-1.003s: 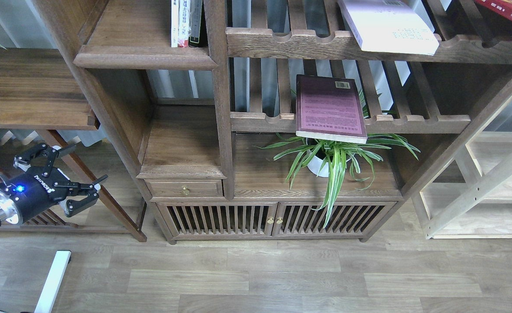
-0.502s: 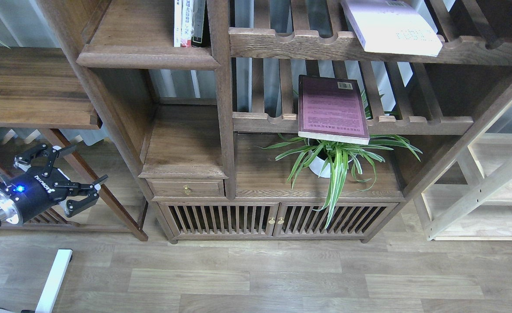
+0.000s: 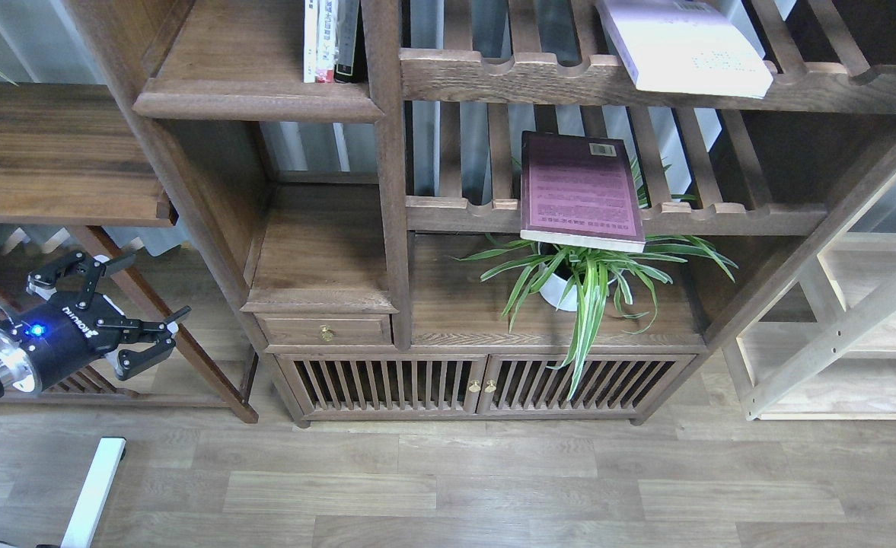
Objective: Organize books on shelf
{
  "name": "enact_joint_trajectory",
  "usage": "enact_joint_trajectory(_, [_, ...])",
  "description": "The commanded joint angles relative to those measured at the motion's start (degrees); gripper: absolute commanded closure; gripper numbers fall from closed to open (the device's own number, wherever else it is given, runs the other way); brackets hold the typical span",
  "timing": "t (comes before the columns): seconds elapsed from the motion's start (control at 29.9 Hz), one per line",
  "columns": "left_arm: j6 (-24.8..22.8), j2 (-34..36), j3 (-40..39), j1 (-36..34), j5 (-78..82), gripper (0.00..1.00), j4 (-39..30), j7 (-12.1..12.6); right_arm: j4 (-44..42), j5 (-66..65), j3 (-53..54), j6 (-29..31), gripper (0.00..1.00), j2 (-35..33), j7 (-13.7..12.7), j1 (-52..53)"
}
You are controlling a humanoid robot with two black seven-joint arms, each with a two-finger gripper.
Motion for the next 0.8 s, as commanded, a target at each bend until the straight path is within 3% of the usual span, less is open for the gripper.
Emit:
enact_joint_trajectory(0.0, [0.2,0.0,0.0,0.0,0.0,0.02,0.0,0.1,0.0,1.1,-0.3,2.4,0.98,-0.4,0.1,0.0])
enact_joint_trajectory(0.37, [-0.2,-3.6,0.3,0.0,-0.4,0.02,0.0,0.6,0.0,-0.9,-5.9,10.3,0.97,-0.4,0.1,-0.1])
enact_joint_trajectory(0.47, [-0.2,-4.4,0.3,0.1,-0.7,0.02,0.0,1.7,0.0,-2.6,-8.5,10.4,0.97,-0.4,0.1,-0.2])
enact_joint_trajectory(0.77, [-2.7,-6.5,0.7,0.4,-6.9,0.02,0.4,1.4,0.0,-8.6,-14.4,10.5,0.97,-0.4,0.1,-0.8])
